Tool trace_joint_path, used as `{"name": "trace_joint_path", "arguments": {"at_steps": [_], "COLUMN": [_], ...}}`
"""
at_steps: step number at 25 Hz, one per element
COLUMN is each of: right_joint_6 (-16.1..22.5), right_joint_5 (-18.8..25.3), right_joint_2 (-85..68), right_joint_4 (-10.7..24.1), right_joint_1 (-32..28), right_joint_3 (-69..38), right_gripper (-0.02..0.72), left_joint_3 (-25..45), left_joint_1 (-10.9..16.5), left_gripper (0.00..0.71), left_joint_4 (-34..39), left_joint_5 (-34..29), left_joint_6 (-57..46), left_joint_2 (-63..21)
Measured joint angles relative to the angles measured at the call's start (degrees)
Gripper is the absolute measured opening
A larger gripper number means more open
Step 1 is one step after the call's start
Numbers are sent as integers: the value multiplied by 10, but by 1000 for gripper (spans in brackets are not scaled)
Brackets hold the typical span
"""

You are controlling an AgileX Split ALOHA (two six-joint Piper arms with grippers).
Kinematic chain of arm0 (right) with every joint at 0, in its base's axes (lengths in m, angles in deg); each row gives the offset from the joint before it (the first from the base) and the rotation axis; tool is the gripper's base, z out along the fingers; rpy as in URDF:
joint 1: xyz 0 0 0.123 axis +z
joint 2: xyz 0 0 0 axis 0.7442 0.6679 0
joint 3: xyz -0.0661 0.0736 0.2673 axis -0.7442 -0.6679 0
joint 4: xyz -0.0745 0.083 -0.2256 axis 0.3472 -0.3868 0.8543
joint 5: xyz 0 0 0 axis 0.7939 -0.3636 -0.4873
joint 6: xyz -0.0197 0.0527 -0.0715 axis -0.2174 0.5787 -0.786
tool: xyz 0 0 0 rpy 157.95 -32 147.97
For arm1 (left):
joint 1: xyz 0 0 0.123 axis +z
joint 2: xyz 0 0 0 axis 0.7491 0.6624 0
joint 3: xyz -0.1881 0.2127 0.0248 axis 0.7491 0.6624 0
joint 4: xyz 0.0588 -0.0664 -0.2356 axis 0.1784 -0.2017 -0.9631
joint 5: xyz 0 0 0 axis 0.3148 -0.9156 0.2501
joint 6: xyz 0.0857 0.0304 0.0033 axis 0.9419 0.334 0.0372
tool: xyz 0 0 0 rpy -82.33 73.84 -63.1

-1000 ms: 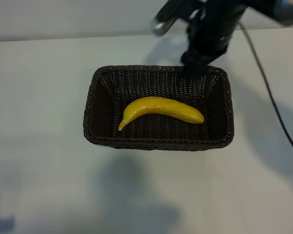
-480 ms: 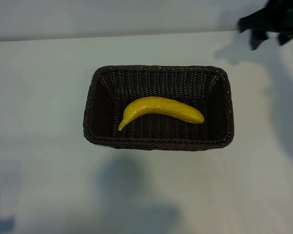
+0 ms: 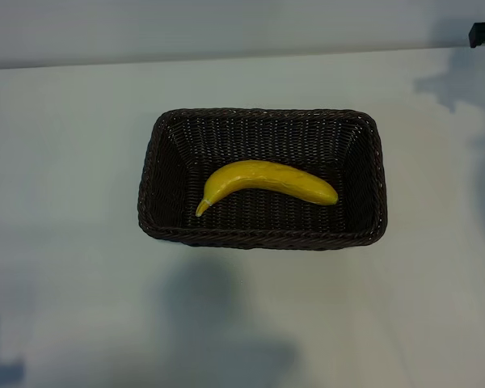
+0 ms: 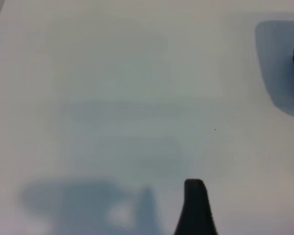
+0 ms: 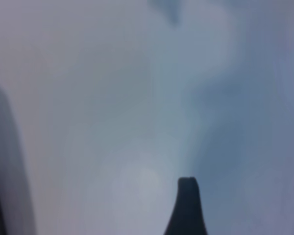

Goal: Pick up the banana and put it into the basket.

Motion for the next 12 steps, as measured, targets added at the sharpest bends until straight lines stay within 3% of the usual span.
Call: {"name": "trace_joint_path", "arguments": {"at_steps": [7, 12], "right_joint_6": [-24, -31], "right_joint_5": [2, 0], "right_joint_2": [-13, -76], "right_joint_4": [16, 20], "right_joint_1": [0, 0], "right_joint_3": [-15, -103], "right_gripper": [584, 584], "left_joint_3": [0, 0], "left_joint_1": [0, 0], "left_gripper": [559, 559], "left_joint_4": [0, 0], "left_joint_5": [0, 0], "left_joint_6": [0, 0], "left_joint_2": [0, 0]}}
